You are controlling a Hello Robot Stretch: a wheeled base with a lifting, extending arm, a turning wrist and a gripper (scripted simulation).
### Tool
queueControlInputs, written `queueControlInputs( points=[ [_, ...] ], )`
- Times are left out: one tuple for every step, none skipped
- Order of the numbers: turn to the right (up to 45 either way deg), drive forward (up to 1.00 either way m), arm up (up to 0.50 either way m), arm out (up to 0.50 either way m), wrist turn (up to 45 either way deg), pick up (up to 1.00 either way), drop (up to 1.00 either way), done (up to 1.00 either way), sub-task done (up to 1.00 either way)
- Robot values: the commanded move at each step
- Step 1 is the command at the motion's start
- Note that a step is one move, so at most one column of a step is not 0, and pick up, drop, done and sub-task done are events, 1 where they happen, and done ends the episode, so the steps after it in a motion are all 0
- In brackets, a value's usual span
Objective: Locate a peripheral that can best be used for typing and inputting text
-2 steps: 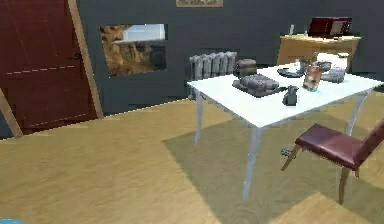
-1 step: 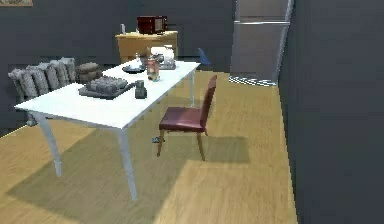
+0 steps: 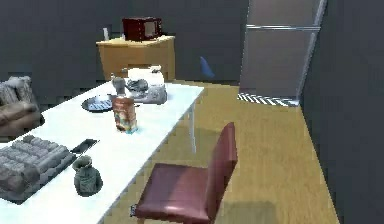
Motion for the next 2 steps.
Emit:
queueControlInputs(
  points=[
    [-45.0,0.00,0.00,0.00,0.0,0.00,0.00,0.00,0.00],
    [0.0,0.00,0.00,0.00,0.0,0.00,0.00,1.00,0.00]
  ],
)
